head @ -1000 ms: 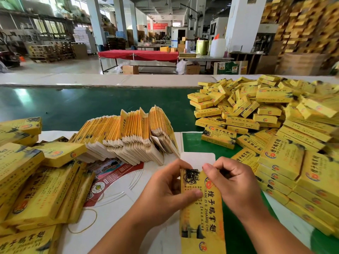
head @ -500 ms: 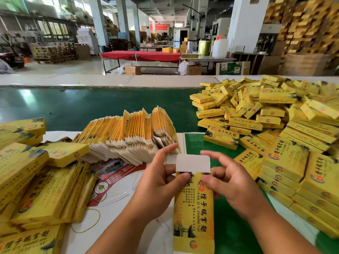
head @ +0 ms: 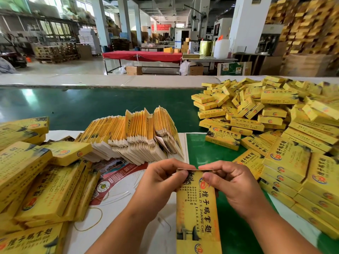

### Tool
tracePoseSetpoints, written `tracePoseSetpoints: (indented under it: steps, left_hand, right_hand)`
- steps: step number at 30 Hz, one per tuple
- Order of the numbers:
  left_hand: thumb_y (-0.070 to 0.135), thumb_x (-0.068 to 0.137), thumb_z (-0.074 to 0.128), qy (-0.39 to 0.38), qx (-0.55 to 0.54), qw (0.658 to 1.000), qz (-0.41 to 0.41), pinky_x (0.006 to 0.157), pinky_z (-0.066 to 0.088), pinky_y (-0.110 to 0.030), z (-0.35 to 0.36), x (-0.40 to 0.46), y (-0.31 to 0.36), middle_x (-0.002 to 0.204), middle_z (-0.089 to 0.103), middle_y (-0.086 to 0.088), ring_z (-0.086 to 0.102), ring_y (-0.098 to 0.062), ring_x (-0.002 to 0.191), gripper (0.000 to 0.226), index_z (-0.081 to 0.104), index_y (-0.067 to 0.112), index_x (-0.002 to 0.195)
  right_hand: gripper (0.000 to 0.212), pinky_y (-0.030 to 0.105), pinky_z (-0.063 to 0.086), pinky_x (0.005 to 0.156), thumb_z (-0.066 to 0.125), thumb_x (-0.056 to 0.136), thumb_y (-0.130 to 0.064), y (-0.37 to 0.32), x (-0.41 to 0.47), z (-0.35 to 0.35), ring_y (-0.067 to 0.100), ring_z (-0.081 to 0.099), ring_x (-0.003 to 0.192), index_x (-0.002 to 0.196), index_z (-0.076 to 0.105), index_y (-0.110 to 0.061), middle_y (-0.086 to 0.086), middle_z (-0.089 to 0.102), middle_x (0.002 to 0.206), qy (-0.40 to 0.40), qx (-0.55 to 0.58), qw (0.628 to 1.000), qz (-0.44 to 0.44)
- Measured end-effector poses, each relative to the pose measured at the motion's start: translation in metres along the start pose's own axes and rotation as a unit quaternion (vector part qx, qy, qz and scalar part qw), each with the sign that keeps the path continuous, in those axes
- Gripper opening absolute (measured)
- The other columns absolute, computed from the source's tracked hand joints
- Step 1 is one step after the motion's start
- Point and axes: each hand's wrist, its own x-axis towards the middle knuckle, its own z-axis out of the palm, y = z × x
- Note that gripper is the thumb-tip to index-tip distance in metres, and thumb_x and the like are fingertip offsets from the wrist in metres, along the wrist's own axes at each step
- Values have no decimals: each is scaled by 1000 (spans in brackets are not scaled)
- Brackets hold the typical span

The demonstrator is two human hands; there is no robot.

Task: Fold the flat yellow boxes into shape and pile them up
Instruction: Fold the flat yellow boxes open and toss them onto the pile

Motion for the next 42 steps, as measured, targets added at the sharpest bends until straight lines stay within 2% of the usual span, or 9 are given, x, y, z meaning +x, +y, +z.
tracePoseSetpoints:
  steps: [3,9,13,18,21,24,30,35,42]
  left_hand:
    - [38,85,65,11,0,999,-35,63,54,-25,2,0,2,80,73,-15,70,-22,73,32,75,8,89]
    - [24,83,67,24,46,997,-52,69,58,-30,1,0,1,85,70,-19,70,-25,79,12,74,18,92]
    - [2,89,63,17,37,997,-68,72,58,-30,2,-1,0,88,73,-13,72,-24,82,19,68,15,102]
    - [4,93,59,26,32,996,-79,73,61,-38,8,-3,4,95,74,-11,73,-27,85,25,58,17,114]
    - [28,90,66,77,166,981,-57,67,57,-17,17,-7,2,100,69,15,69,1,85,28,54,33,114]
    - [74,61,67,72,379,921,-42,64,42,-2,24,-14,0,96,52,39,45,26,94,63,28,57,106]
    - [66,57,63,82,493,866,11,68,42,-16,25,-16,-6,95,46,24,48,1,86,68,24,49,110]
    - [59,60,65,76,501,861,48,72,45,-17,24,-16,-6,102,45,25,47,2,89,76,26,46,124]
    - [63,63,58,74,540,837,56,78,36,-15,25,-17,-9,113,43,24,46,-1,97,81,22,42,133]
  right_hand:
    - [19,37,56,55,74,77,-28,1,-1,2,33,72,69,95,78,-26,13,75,79,-2,-22,1000,3]
    - [45,29,52,51,63,79,-68,0,-1,2,19,65,57,93,77,-28,8,74,71,7,-67,998,-17]
    - [22,23,52,52,67,84,-41,-2,1,1,12,66,58,84,76,-20,5,74,71,-20,-111,994,-9]
    - [14,14,49,53,70,81,-29,-4,-1,5,6,68,59,78,74,-15,1,74,70,-11,-117,993,-17]
    - [11,21,49,49,72,86,-21,0,-4,12,10,65,56,75,73,-22,-1,71,66,67,-166,982,-63]
    - [14,34,52,51,72,86,-19,2,-5,16,14,63,56,74,72,-24,-3,69,65,161,-190,965,-86]
    - [16,26,54,50,67,82,-41,-2,-4,21,9,65,56,79,73,-27,-6,72,66,134,-164,975,-67]
    - [18,22,51,43,69,90,-19,-1,-3,13,9,63,48,72,73,-22,-2,69,60,160,-136,976,-55]
    - [19,36,51,43,71,89,-23,-4,-4,13,14,59,49,71,75,-22,-3,66,58,153,-223,957,-109]
